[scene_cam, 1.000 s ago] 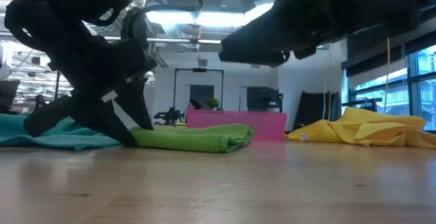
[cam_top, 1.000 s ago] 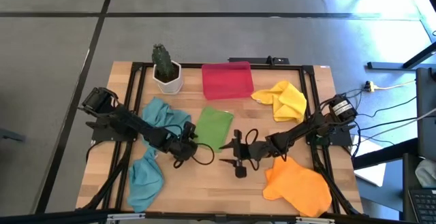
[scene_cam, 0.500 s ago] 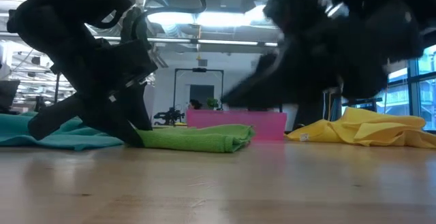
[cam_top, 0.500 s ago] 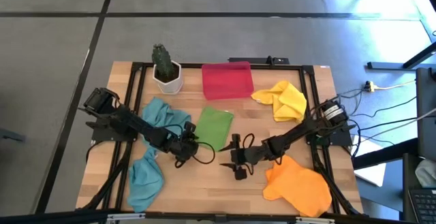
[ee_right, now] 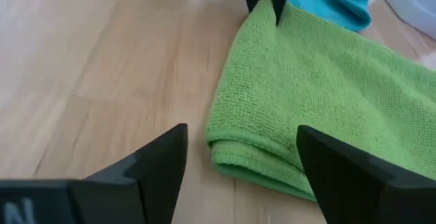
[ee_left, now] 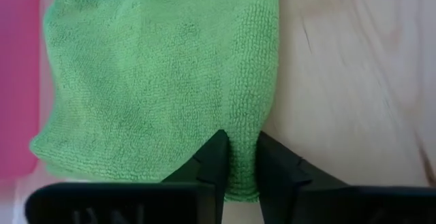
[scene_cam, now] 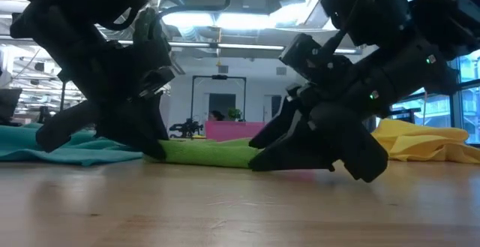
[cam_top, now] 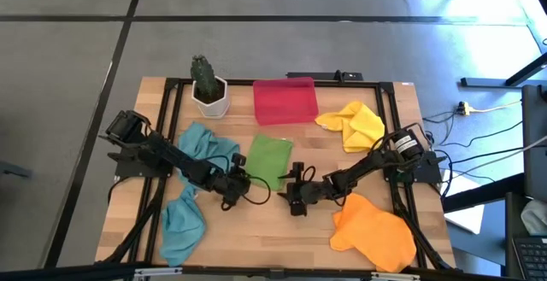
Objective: Fold microfiber towels
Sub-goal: Fold the green microfiber cloth
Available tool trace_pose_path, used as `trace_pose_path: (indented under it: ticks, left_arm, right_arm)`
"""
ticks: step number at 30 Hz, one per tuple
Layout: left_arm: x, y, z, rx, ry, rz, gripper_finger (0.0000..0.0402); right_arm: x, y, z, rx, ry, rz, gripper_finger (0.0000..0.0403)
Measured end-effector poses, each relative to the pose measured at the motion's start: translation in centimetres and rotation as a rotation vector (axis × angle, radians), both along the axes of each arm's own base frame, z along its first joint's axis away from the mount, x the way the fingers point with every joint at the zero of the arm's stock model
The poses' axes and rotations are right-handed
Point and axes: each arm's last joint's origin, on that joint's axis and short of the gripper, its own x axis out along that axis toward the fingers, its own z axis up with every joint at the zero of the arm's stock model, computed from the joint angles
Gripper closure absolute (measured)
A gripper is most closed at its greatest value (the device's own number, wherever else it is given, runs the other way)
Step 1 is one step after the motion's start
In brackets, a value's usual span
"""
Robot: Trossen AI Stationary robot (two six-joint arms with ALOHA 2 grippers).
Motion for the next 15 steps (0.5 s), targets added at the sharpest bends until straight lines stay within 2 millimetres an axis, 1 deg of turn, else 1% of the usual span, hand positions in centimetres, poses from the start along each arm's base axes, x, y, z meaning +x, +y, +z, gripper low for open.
trace_pose_path:
  ticks: [4,7,11,15]
  left_arm:
    - [0.04,-0.01,0.05,-0.018,-0.015,0.024,0.0359]
    - [0.05,-0.02,0.07,-0.025,-0.018,0.029,0.0372]
    - [0.09,-0.12,0.09,-0.048,-0.015,0.016,0.0394]
    - [0.1,-0.18,0.11,-0.076,-0.017,0.019,0.0398]
  right_arm:
    - [0.04,-0.09,0.01,-0.033,0.009,0.02,0.0139]
    - [0.02,-0.12,-0.03,-0.044,0.016,0.025,0.0162]
    - [-0.06,-0.22,-0.12,-0.056,0.033,0.023,0.0206]
    - [-0.08,-0.23,-0.14,-0.063,0.038,0.025,0.0268]
